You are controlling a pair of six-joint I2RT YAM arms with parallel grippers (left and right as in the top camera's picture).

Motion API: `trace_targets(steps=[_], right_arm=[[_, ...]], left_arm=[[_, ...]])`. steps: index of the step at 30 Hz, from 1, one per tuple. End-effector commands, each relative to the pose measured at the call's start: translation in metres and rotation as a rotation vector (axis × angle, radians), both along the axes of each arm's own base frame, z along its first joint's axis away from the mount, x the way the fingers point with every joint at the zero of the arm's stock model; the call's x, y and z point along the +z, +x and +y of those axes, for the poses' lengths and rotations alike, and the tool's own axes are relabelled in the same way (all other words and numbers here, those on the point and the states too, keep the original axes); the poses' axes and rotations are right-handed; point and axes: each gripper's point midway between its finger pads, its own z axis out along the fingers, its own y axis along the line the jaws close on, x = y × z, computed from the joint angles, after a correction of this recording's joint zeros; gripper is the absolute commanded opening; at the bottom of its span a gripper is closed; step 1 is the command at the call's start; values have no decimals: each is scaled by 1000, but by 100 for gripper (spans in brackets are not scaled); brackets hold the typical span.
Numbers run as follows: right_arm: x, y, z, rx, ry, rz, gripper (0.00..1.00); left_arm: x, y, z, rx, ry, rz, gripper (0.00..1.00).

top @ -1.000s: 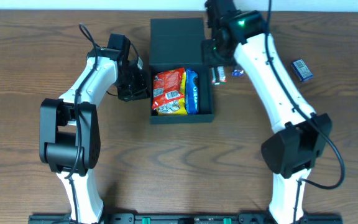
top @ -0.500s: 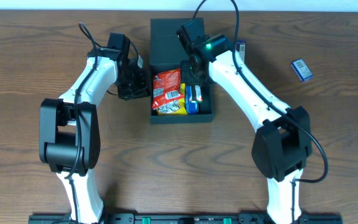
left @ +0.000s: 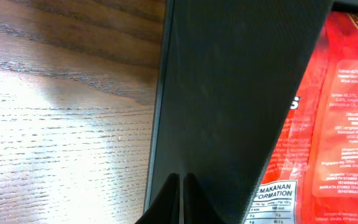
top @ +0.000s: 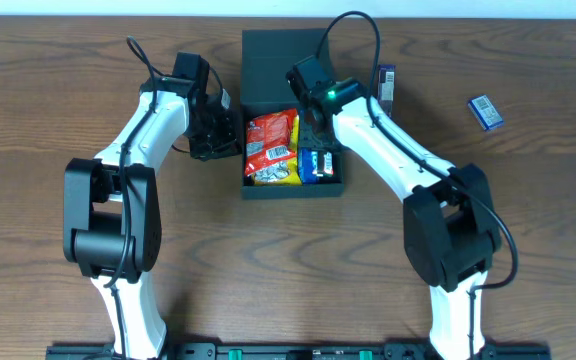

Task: Pack container
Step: 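Carry the green bar over the box's right side, then lower the green bar into the box's right edge and release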

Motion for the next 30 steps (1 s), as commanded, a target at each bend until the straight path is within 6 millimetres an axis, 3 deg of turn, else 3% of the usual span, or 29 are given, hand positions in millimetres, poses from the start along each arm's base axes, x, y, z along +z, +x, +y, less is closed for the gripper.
trace_targets(steps=[1,2,3,6,7,11,14,18,24,27,30], right_arm=[[-6,3,-11,-4,-62,-20,1],[-6,5,-15,-10,-82,-37,1],[-6,8,-19,-17,-106,-57,8],[-5,14,-26,-31,-147,-94,47],[-5,15,-27,-33,-151,-99,71],[-4,18,-25,-10,-152,-109,93],[-1,19,-24,-10,-148,-114,95],[13,22,-23,-12,-142,-126,88],[66,34,-27,-44,-94,-226,72],[98,39,-36,-58,-72,-292,72],[125,45,-67,-126,-150,-371,78]], left_arm=[[-6,-3,-4,-22,-17,12,6],[-6,-3,-4,-22,-17,12,6],[-6,-3,-4,-22,-17,12,6],[-6,-3,-4,-22,-17,12,6],[-6,-3,-4,-22,-16,12,6],[-6,-3,-4,-22,-17,12,6],[-6,-3,-4,-22,-16,12,6],[-6,-3,-4,-22,-16,12,6],[-6,-3,-4,-22,-16,11,6],[-6,-3,-4,-22,-16,11,6],[-6,-3,-4,-22,-16,11,6]])
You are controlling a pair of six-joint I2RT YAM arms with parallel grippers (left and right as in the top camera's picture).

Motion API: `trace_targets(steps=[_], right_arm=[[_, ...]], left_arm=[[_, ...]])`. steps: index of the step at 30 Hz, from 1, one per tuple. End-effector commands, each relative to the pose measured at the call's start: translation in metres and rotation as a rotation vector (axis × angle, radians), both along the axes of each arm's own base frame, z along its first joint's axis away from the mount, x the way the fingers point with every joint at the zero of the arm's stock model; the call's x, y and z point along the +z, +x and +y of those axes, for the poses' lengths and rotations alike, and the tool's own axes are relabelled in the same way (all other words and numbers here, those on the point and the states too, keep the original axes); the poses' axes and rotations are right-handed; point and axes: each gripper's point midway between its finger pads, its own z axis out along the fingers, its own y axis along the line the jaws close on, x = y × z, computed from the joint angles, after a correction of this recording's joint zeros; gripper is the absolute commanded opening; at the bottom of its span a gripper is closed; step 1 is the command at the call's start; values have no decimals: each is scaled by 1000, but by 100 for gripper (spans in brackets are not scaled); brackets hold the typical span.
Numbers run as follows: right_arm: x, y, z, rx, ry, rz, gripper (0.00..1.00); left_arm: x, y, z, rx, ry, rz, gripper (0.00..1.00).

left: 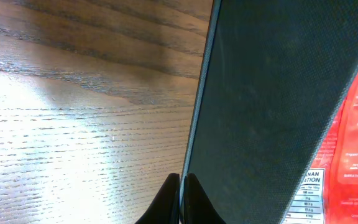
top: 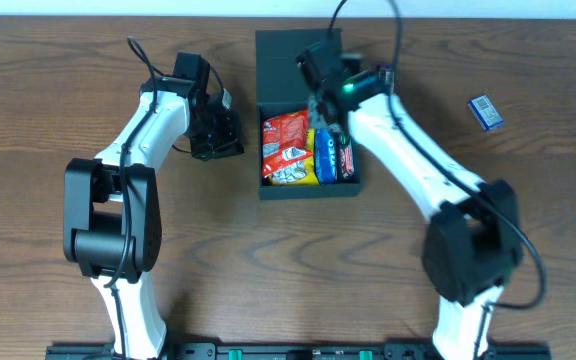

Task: Pack container
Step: 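Lower the green bar into the box's right edge and release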

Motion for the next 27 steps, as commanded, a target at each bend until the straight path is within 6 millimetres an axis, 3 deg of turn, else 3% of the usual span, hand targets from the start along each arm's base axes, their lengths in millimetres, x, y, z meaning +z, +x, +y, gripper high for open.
trace_targets(steps=[1,6,8,11,13,18,27], right_arm=[[51,15,-41,-95,-77,-141,78],[14,31,-99,-196,-119,-62,78],[-6,41,-111,-199,-97,-33,77],[-44,67,-116,-127,-45,-8,79],[-60,77,-121,-112,-41,-11,78],[-85,98,-128,-90,-34,-38,70],[-112,108,-115,-38,124,-14,70]], left_arm=[[-7,-3,-2,-20,-3,11,6],[-7,-3,-2,-20,-3,11,6],[-7,-3,-2,-20,-3,12,6],[-7,-3,-2,-20,-2,12,6],[-7,-3,-2,-20,-2,13,6],[-7,-4,-2,-19,-2,16,6],[-7,-6,-1,-19,-1,25,6]])
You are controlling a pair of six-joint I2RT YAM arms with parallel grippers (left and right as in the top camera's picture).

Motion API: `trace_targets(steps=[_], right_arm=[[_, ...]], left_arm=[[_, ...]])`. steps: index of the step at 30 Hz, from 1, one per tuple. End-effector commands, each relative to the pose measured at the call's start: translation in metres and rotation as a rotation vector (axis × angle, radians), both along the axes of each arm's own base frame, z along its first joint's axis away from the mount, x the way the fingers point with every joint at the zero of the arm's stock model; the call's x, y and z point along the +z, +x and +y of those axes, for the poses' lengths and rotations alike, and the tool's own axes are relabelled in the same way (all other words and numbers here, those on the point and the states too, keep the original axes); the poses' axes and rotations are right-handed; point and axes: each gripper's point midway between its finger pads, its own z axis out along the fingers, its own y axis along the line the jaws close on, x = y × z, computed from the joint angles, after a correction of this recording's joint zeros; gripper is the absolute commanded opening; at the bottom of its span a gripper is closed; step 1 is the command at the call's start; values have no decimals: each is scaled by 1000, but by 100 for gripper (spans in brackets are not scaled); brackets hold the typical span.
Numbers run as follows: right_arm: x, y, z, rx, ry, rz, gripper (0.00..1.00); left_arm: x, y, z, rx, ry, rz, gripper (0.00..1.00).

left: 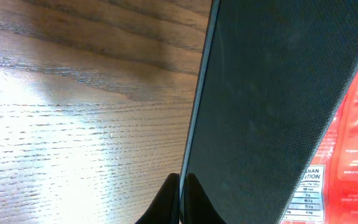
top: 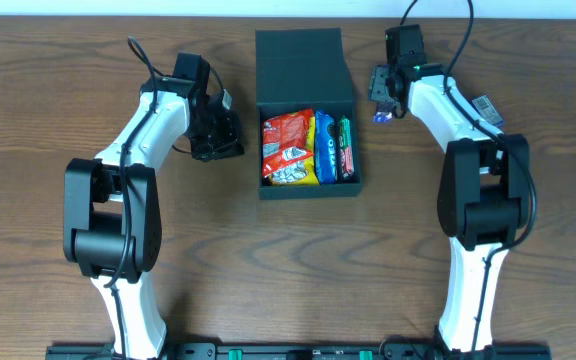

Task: Pack container
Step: 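Lower the green bar into the box's right edge and release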

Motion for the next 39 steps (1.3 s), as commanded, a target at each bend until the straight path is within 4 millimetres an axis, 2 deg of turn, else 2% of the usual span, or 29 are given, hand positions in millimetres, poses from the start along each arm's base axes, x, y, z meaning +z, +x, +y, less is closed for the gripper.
trace_targets(steps=[1,7,17,30,36,39], right_arm=[[-8,2,4,30,39,13,70],[-23,-1,13,56,82,45,66],[-30,-3,17,61,95,60,59],[-34,-9,15,51,93,86,35],[-34,-11,15,50,92,95,27],[-28,-10,15,44,94,104,25]], left_arm=[[-7,-4,-1,-18,4,17,6],[-7,-4,-1,-18,4,17,6],[-7,-4,-1,-18,4,17,6],[-7,-4,-1,-18,4,17,6],[-7,-4,0,-18,5,17,6],[-7,-4,-1,-18,4,17,6]])
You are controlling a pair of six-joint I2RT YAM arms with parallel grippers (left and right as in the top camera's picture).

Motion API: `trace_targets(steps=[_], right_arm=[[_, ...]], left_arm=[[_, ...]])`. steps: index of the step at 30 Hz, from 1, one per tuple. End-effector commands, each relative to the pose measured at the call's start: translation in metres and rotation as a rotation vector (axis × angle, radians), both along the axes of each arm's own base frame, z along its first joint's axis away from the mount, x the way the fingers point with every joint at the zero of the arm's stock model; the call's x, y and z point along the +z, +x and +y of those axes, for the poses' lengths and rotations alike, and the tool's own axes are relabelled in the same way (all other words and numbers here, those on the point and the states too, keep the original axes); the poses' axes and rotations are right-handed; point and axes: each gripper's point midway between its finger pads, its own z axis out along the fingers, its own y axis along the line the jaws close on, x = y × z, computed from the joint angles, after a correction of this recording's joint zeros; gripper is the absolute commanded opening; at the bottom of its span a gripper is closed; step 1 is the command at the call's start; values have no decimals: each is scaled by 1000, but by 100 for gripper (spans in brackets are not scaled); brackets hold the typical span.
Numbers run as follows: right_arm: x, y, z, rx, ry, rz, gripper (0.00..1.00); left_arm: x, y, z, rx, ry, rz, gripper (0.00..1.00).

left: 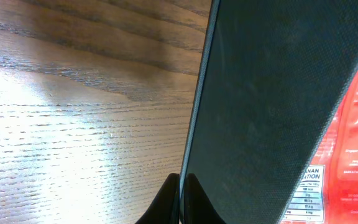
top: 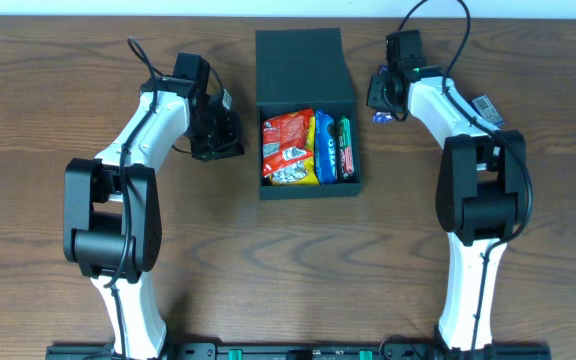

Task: Pack container
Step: 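Lower the green bar into the box's right edge and release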

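The black box (top: 308,190) stands mid-table with its lid (top: 303,65) folded back. Inside lie a red snack pack (top: 288,148), a blue bar (top: 324,148) and a dark green bar (top: 344,145). My left gripper (top: 236,140) sits just left of the box. In the left wrist view the left gripper (left: 180,186) is shut, with the box wall (left: 260,93) and the red pack (left: 353,155) beyond it. My right gripper (top: 378,98) hangs right of the box, over a small blue packet (top: 380,116). Whether it holds the packet is not visible.
A second small blue packet (top: 484,104) lies on the wooden table (top: 88,60) at the far right, partly under my right arm. Both arms reach in from the near edge on either side of the box.
Hardly anything differs. My right gripper stays over the small blue packet right of the box, a touch further left. The left gripper and the box have not moved.
At first my right gripper was inside the box, at its right side over the bars, and the box lay further left. Then the box stood further right with the bars in neat rows. After that the right gripper was outside, at the blue packet, where it remains.
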Motion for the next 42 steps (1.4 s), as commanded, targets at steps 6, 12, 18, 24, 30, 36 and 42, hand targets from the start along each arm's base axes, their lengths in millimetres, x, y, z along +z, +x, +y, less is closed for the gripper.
trace_targets(steps=[6,12,18,24,30,36,42], right_arm=[[52,15,3,-4,6,3,14],[133,8,13,16,8,-5,1],[169,-54,63,111,-8,111,1],[204,-106,79,204,-22,156,1],[155,-131,85,198,-13,169,1],[100,-150,125,220,85,193,1],[79,-150,128,210,32,163,1]], left_arm=[[-7,-4,-1,-18,4,16,6],[-7,-4,-1,-19,4,15,6],[-8,-2,0,-18,7,6,6],[-8,-2,0,-19,7,6,6],[-7,0,0,-18,6,-2,6],[-8,-2,0,-18,7,7,6],[-8,-4,0,-18,8,17,6]])
